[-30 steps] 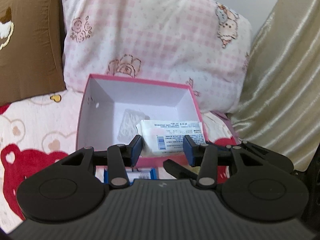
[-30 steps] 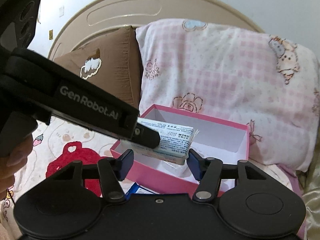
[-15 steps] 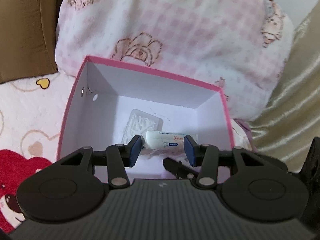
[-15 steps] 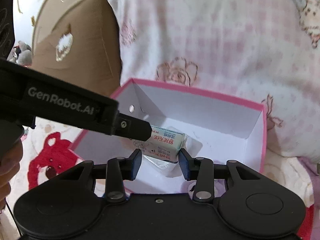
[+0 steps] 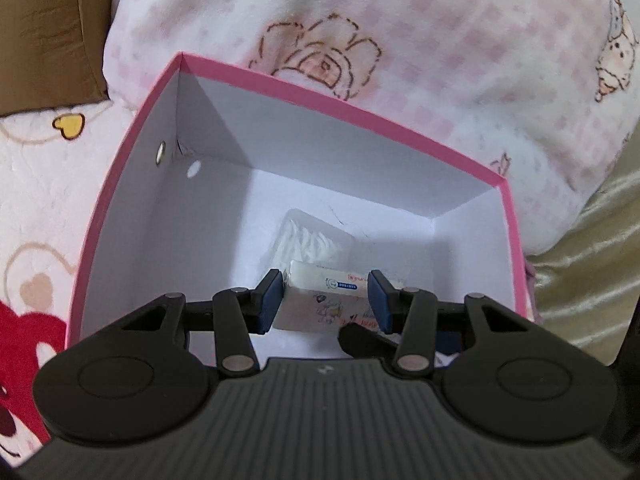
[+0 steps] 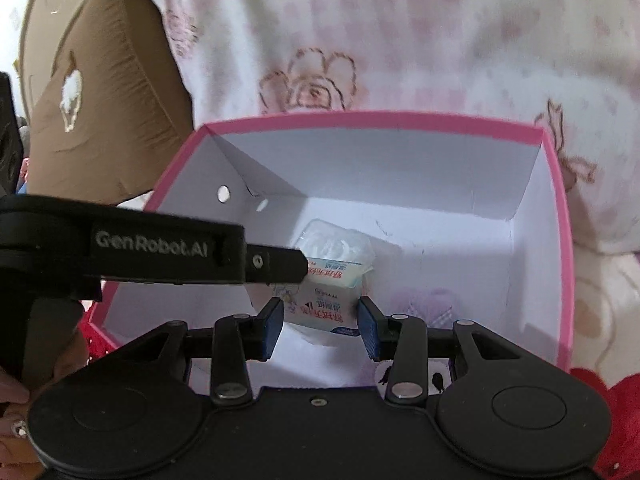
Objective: Organize objects
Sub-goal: 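Lower the white packet into the pink box and open the left gripper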
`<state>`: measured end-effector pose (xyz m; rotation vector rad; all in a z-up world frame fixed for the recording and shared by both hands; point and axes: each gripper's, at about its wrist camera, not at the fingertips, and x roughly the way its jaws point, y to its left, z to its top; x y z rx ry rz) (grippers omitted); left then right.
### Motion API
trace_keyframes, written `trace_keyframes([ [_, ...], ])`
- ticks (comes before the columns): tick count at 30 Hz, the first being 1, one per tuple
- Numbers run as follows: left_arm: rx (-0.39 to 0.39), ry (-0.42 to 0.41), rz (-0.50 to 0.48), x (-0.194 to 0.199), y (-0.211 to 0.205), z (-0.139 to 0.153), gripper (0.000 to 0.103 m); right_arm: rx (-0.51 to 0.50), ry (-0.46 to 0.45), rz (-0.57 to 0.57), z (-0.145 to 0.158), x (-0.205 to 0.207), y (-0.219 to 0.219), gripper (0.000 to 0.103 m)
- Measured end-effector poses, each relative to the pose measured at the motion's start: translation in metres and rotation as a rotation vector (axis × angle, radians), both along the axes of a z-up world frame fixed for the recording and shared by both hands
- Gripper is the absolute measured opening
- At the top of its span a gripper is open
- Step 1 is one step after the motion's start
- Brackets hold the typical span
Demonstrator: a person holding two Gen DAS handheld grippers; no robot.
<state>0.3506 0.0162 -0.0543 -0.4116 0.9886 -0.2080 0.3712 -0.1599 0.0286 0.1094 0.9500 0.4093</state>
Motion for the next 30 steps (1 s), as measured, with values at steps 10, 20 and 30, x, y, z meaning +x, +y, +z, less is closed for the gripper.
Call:
trace_keyframes([
  [10, 0.020, -0.026, 0.040, 0.011, 0.002, -0.006, 0.044, 0.012, 0.018, -0.051, -0.006, 0.013, 0.000, 0.027],
  [20, -0.024, -0.035, 0.068, 0.012, 0.011, -0.006, 0.044, -0.047, -0.057, -0.073, -0.010, 0.013, 0.011, 0.026],
  [30, 0.078, -0.009, 0.029, -0.020, 0.012, 0.036, 0.047, -0.029, -0.135, -0.042, 0.005, -0.016, -0.001, 0.029],
])
